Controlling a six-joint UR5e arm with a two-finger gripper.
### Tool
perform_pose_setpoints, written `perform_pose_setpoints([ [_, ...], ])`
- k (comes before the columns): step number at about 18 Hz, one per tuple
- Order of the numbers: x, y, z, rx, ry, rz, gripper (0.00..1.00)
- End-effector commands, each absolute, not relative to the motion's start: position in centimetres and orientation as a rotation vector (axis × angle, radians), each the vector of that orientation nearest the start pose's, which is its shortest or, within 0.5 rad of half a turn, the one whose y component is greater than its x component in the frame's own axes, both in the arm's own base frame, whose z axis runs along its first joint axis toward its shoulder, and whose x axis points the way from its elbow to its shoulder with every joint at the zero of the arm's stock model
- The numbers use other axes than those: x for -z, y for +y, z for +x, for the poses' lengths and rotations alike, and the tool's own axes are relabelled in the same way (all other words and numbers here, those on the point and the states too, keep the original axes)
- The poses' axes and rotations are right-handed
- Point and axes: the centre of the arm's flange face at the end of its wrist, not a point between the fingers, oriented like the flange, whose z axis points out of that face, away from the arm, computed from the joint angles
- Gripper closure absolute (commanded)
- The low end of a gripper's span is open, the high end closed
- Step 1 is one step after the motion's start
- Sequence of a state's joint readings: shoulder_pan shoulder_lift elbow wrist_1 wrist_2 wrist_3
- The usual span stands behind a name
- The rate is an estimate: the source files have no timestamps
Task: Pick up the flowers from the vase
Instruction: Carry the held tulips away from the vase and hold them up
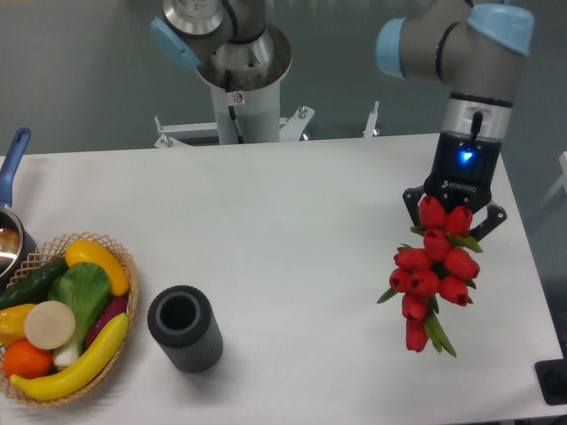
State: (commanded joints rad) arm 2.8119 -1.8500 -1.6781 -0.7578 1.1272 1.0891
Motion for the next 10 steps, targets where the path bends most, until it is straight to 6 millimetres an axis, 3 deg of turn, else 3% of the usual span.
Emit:
perform_pose_setpoints([
  [2, -36.4, 36.7, -50.7, -0.277, -0.057, -2.669, 0.88],
  [5, -34.6, 38.2, -48.4, -0.304, 0.157, -2.863, 0.88],
  [10, -33.7, 39.0, -47.9, -0.305, 0.202, -2.942, 0.89],
])
